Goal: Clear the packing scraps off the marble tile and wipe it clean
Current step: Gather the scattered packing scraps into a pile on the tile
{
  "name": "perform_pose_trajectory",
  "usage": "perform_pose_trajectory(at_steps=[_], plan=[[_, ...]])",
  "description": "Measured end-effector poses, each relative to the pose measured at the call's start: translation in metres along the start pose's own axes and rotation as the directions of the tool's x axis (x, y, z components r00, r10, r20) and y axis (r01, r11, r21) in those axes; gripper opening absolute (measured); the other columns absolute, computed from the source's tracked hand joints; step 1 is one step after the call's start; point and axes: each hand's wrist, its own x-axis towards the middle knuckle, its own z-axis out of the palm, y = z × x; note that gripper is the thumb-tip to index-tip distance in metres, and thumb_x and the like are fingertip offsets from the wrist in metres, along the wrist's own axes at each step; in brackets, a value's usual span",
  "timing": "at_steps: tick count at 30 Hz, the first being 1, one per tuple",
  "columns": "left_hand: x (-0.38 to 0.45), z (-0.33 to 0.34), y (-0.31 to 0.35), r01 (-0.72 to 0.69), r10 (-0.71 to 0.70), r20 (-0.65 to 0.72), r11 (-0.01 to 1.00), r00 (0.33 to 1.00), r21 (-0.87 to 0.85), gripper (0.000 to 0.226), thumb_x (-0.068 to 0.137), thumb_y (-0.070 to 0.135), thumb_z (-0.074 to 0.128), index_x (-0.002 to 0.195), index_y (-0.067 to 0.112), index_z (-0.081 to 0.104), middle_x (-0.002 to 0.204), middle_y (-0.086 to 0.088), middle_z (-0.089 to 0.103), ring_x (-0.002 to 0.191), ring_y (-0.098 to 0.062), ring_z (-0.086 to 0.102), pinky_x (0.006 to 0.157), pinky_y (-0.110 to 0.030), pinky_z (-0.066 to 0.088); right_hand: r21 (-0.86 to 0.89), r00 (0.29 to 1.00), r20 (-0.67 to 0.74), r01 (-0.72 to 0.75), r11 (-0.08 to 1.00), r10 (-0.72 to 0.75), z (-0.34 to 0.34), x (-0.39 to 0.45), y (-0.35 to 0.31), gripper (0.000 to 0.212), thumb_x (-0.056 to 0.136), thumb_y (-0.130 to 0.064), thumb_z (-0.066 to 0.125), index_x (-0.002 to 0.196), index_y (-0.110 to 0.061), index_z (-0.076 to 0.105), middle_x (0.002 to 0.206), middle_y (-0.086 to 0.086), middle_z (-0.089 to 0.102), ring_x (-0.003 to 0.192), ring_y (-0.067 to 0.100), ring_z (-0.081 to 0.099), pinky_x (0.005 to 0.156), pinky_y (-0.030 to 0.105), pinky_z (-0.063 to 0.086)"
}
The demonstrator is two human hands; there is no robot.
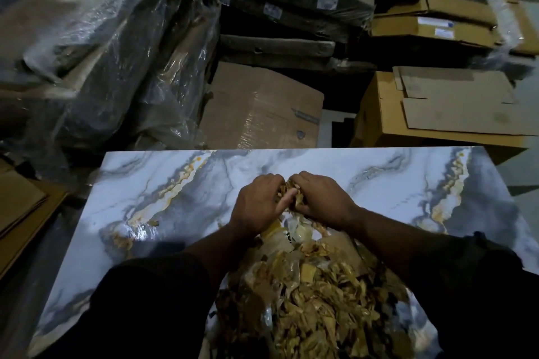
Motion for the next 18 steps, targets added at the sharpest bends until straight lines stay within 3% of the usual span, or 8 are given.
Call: perform_pose_trajectory(at_steps=[5, 9, 14, 18], plan=[[0.009, -0.017, 0.011, 0.186, -0.201, -0.067, 0.965, 0.977, -0.183, 0.049, 0.097, 0.061, 0.043, 0.080, 0.018, 0.061, 0.073, 0.001, 0.066, 0.071, -0.019, 0.063, 0.063, -0.035, 0.046, 0.212, 0.988, 0.030, -0.154, 0.965, 0.151, -0.019, 0.014, -0.018, 0.017, 0.085, -0.032, 0.070, 0.098, -0.023, 0.063, 0.093, -0.003, 0.070, 0.084, 0.018, 0.064, 0.073, 0.036, 0.051], [0.020, -0.046, 0.026, 0.242, -0.264, -0.040, 0.928, 0.964, -0.282, 0.045, 0.099, 0.054, 0.049, 0.077, 0.018, 0.061, 0.071, -0.001, 0.067, 0.073, -0.022, 0.064, 0.065, -0.035, 0.042, 0.303, 0.965, -0.044, -0.235, 0.924, 0.260, -0.040, 0.013, -0.034, 0.022, 0.088, -0.041, 0.071, 0.093, -0.021, 0.065, 0.085, -0.004, 0.070, 0.078, 0.016, 0.064, 0.065, 0.032, 0.046], [0.022, -0.099, 0.057, 0.188, -0.235, -0.089, 0.913, 0.968, -0.362, 0.041, 0.098, 0.050, 0.050, 0.072, 0.020, 0.058, 0.065, -0.001, 0.060, 0.069, -0.025, 0.061, 0.062, -0.038, 0.043, 0.404, 0.931, -0.124, -0.269, 0.874, 0.344, -0.090, -0.002, -0.073, 0.020, 0.088, -0.040, 0.071, 0.089, -0.020, 0.067, 0.079, -0.007, 0.068, 0.072, 0.010, 0.063, 0.064, 0.037, 0.050], [0.005, -0.136, 0.084, 0.111, -0.193, -0.160, 0.904, 0.968, -0.413, 0.040, 0.100, 0.046, 0.053, 0.066, 0.025, 0.050, 0.058, 0.005, 0.050, 0.059, -0.017, 0.053, 0.057, -0.033, 0.035, 0.424, 0.903, -0.156, -0.304, 0.853, 0.400, -0.127, -0.028, -0.112, 0.020, 0.089, -0.039, 0.070, 0.091, -0.019, 0.067, 0.083, -0.001, 0.071, 0.077, 0.018, 0.066, 0.070, 0.046, 0.055]])
